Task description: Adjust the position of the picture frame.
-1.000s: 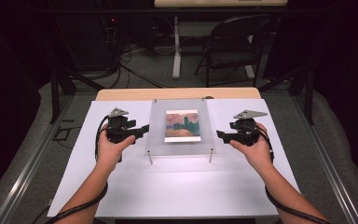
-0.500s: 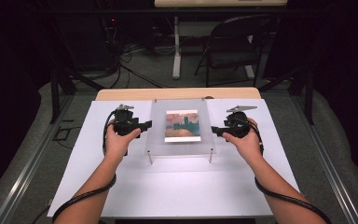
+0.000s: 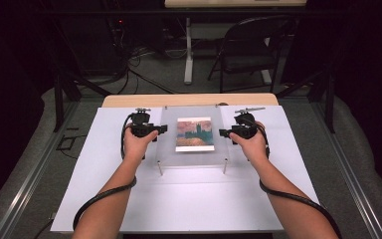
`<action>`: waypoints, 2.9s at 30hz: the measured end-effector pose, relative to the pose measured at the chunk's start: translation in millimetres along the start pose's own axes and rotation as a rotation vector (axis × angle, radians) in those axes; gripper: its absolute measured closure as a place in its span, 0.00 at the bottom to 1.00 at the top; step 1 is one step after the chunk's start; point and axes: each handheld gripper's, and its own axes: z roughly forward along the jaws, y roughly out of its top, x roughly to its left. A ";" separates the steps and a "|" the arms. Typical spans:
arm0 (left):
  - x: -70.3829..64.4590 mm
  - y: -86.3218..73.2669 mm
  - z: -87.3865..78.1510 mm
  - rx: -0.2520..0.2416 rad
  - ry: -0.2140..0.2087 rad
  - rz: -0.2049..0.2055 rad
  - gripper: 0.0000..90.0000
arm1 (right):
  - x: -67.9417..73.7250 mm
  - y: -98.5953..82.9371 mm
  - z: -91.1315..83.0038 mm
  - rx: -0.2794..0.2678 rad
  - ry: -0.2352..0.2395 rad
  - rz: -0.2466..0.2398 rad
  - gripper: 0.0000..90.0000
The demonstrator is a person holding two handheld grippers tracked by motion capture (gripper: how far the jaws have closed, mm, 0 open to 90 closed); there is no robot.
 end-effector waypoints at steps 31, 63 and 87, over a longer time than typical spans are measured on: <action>1.1 8.7 34.2 0.046 0.001 -0.034 0.37 | -5.0 13.7 39.2 0.075 0.066 0.097 0.39; 10.7 10.4 42.4 0.072 -0.073 -0.118 0.31 | -15.9 17.2 50.9 0.087 0.105 0.172 0.35; 14.4 6.9 43.9 0.082 -0.135 -0.175 0.31 | -15.1 16.2 53.1 0.095 0.131 0.206 0.34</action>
